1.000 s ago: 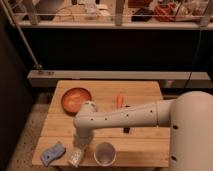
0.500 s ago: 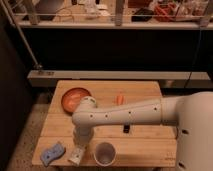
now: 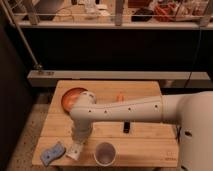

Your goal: Place the bottle in the ceramic bowl

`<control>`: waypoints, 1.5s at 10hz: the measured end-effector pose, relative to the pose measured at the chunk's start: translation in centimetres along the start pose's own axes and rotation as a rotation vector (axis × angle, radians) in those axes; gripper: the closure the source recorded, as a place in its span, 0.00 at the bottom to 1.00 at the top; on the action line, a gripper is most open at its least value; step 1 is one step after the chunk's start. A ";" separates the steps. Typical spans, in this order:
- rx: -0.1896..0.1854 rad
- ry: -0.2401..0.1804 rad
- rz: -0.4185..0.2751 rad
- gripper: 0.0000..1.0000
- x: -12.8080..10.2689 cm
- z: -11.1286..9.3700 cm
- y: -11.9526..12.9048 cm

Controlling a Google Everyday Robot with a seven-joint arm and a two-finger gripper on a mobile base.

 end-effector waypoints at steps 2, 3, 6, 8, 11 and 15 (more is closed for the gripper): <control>0.000 0.008 0.007 0.73 0.7 -0.7 -0.4; -0.002 0.011 0.006 0.78 0.7 -1.0 -0.7; 0.008 0.037 0.030 0.96 2.6 -2.9 -1.2; 0.012 0.048 0.051 0.96 3.8 -3.8 -1.1; 0.017 0.071 0.073 0.96 4.7 -5.0 -1.1; 0.017 0.103 0.107 0.96 7.8 -6.0 -1.5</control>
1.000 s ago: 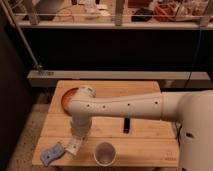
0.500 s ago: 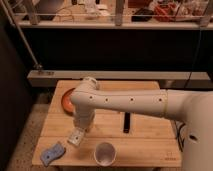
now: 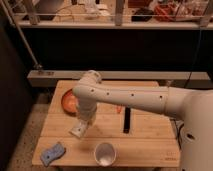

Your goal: Place the bottle in the ceramic bowl

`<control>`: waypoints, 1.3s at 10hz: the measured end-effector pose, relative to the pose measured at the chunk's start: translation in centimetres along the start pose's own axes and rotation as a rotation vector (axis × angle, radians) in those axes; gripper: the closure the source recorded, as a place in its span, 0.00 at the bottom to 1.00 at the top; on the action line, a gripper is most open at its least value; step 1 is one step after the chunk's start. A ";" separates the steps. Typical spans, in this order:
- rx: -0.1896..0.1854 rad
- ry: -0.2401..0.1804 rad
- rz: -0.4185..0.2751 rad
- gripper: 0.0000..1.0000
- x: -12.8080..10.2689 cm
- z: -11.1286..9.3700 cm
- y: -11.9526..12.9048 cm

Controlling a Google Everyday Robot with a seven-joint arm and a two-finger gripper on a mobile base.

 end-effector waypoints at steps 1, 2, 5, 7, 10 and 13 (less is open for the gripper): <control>-0.002 0.008 0.004 0.96 0.2 -0.1 0.1; -0.002 0.016 0.015 0.96 0.7 -0.1 -0.1; -0.005 0.031 0.022 0.96 2.3 -0.3 -1.2; -0.007 0.041 0.025 0.96 3.0 -0.4 -1.7; -0.007 0.051 0.020 0.96 3.8 -0.1 -3.0; -0.010 0.064 0.014 0.96 4.8 -0.1 -4.1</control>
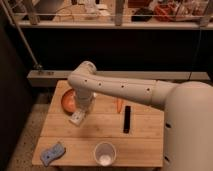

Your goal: Place the bottle in the ceramic bowl

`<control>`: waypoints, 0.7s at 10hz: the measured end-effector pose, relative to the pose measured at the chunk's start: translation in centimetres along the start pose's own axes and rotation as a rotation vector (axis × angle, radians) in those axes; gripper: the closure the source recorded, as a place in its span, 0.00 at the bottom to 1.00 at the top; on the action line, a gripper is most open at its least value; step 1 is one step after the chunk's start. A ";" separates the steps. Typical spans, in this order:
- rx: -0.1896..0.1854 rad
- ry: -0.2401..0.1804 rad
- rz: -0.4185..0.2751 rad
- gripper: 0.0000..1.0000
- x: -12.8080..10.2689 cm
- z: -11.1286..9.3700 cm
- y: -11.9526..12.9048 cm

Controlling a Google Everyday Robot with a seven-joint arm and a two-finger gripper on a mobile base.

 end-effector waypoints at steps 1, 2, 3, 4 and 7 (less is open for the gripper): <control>-0.002 0.005 -0.006 0.96 0.1 0.1 -0.4; -0.003 0.010 -0.011 0.96 0.3 0.2 -0.8; -0.004 0.011 -0.013 0.96 0.4 0.2 -1.1; -0.006 0.016 -0.016 0.96 0.8 0.3 -1.4; -0.010 0.026 -0.022 0.96 1.5 0.5 -2.0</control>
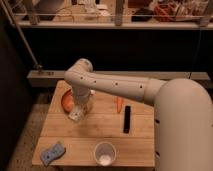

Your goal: Place the bottle in the ceramic bowl

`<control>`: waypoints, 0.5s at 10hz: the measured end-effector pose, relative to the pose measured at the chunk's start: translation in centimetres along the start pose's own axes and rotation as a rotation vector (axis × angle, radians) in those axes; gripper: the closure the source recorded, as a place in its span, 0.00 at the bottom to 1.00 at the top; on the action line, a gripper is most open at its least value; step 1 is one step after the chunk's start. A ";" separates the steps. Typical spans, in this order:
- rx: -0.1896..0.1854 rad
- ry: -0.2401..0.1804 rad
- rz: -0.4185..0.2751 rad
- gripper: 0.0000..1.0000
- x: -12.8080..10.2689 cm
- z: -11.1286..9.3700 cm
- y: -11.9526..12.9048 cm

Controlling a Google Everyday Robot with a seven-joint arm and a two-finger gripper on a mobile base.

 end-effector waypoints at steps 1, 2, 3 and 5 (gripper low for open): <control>0.001 0.005 -0.004 0.96 0.3 0.1 -0.3; 0.002 0.007 -0.009 0.96 0.4 0.2 -0.8; 0.001 0.007 -0.014 0.96 0.5 0.2 -1.1; -0.002 0.014 -0.022 0.96 1.2 0.4 -1.5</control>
